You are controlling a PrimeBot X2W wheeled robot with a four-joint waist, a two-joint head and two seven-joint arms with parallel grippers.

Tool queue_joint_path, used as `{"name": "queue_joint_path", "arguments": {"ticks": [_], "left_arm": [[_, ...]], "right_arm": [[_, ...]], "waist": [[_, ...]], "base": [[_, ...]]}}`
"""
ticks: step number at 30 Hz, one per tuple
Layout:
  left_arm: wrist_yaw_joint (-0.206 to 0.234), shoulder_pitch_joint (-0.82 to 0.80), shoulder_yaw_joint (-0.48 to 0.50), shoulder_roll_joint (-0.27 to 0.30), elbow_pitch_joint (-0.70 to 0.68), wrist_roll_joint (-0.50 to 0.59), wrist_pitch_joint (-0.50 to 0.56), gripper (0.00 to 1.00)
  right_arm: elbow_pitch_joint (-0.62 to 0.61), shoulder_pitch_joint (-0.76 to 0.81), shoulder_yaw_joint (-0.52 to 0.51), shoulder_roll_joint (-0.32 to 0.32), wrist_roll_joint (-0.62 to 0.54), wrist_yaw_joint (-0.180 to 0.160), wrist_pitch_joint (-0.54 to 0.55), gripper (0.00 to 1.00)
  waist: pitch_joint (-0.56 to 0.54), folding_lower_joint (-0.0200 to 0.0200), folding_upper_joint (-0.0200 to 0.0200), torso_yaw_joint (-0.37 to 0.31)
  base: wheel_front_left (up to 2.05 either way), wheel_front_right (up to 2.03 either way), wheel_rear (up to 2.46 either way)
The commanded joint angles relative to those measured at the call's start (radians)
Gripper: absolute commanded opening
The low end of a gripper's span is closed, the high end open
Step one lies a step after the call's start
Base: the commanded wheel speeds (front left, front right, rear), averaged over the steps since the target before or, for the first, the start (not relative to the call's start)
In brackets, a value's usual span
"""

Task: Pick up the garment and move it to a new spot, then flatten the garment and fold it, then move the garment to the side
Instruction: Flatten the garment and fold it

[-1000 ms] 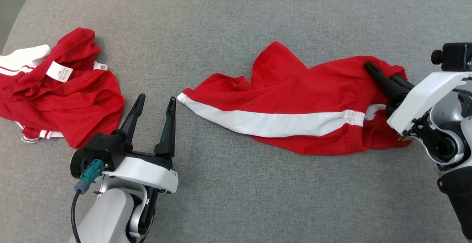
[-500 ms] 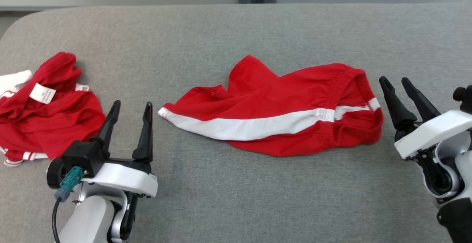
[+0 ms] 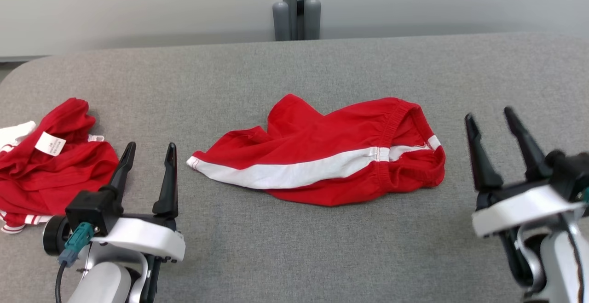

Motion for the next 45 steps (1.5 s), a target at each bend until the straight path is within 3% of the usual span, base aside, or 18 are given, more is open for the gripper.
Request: {"name": "queue_joint_path", "arguments": {"ticks": [1, 7, 18, 38, 45], "left_arm": [[0.009, 0.018, 0.004, 0.013, -0.007, 0.003, 0.004, 1.0], [0.026, 0.074, 0.003, 0.025, -0.03, -0.004, 0.019, 1.0], [0.033, 0.137, -0.02, 0.044, -0.058, -0.011, 0.052, 1.0], [0.033, 0.13, -0.023, 0.056, -0.06, -0.026, 0.06, 1.0], [0.004, 0.057, -0.039, 0.07, -0.056, -0.017, 0.091, 1.0]], "right_arm": [[-0.031, 0.04, -0.012, 0.019, -0.039, 0.0, 0.012, 1.0], [-0.099, 0.15, -0.032, 0.069, -0.125, 0.0, 0.038, 1.0], [-0.131, 0.279, -0.048, 0.1, -0.125, 0.0, 0.077, 1.0], [-0.143, 0.283, -0.034, 0.102, -0.097, 0.0, 0.077, 1.0], [-0.145, 0.26, -0.02, 0.102, -0.089, 0.0, 0.072, 1.0]], "waist": [[-0.017, -0.0001, 0.0, -0.002], [-0.06, -0.0001, 0.0, -0.01], [-0.111, -0.0001, 0.0, -0.004], [-0.102, -0.0001, 0.0, -0.006], [-0.076, -0.0001, 0.0, -0.021]], "base": [[0.0, 0.0, 0.0], [0.0, 0.0, 0.0], [0.0, 0.0, 0.0], [0.0, 0.0, 0.0], [0.0, 0.0, 0.0]]}}
